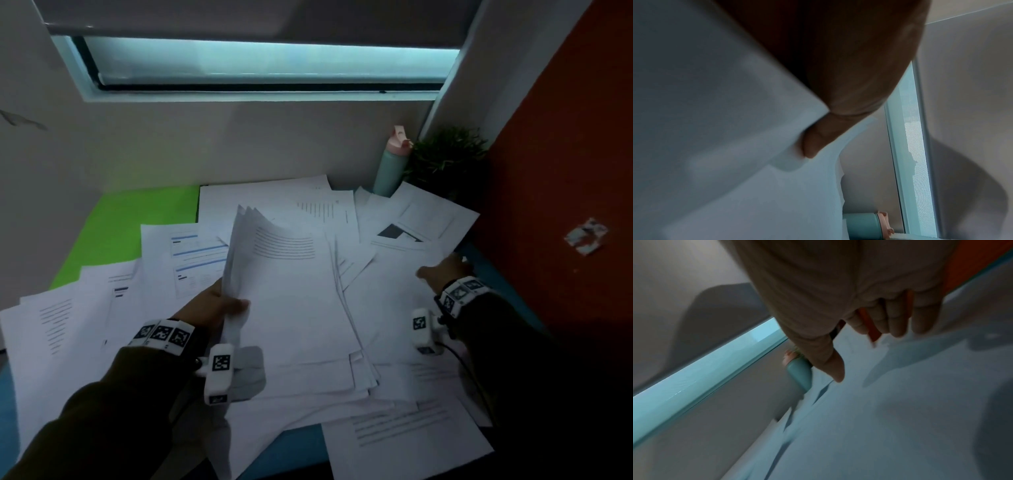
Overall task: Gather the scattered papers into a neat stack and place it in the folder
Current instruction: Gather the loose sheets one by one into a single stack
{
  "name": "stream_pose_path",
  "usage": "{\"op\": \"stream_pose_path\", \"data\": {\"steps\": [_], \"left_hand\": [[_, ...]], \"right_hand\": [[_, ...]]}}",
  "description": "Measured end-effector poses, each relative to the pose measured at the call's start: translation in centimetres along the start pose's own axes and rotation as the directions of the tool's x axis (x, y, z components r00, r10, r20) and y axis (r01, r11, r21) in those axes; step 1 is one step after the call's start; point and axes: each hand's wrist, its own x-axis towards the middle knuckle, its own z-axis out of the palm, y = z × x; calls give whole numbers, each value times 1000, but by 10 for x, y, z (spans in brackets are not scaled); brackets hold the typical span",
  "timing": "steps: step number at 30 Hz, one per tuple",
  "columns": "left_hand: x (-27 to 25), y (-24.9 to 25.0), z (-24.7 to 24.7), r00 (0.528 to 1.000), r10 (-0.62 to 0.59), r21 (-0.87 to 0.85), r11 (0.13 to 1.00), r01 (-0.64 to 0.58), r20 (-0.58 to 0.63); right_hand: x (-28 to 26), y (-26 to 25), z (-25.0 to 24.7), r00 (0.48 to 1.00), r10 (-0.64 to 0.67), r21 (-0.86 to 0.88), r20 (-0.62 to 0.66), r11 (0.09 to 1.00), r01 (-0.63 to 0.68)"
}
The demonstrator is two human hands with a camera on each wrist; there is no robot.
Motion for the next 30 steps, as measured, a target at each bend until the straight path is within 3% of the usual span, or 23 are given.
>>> {"op": "stream_pose_path", "data": {"steps": [4, 8, 10, 12, 16, 19, 21, 24, 27, 30], "left_hand": [[-2, 1, 2, 1000, 5, -30, 1000, -5, 1], [-2, 0, 1, 1000, 10, -20, 1000, -10, -4], [-2, 0, 0, 1000, 7, -14, 1000, -7, -4], [-3, 1, 2, 1000, 9, -12, 1000, -9, -9], [-3, 2, 2, 999, -1, 17, 1000, 2, -53], [-1, 0, 2, 993, -16, 42, 999, 21, -120], [-2, 0, 4, 990, -14, 42, 999, 20, -139], [1, -3, 2, 990, -4, 43, 999, 11, -144], [1, -2, 1, 990, -12, 31, 999, 17, -141], [0, -2, 1, 989, -29, 8, 999, 31, -148]], "right_hand": [[10, 19, -1, 992, -23, 217, 122, 976, -4], [9, 16, 2, 960, -103, 246, 259, 969, 38], [8, 16, 0, 957, -143, 186, 251, 978, 98], [9, 14, -8, 980, -164, 144, 112, 979, 147], [19, 2, -39, 966, -127, 377, -225, 903, 206], [9, -18, -76, 936, -160, 393, -315, 875, 282], [-1, -37, -98, 902, -261, 462, -343, 790, 404], [-6, -72, -109, 884, -394, 479, -252, 743, 468], [-2, -108, -90, 866, -497, 281, -57, 824, 491], [-6, -142, -51, 834, -535, 82, 134, 845, 529]]}}
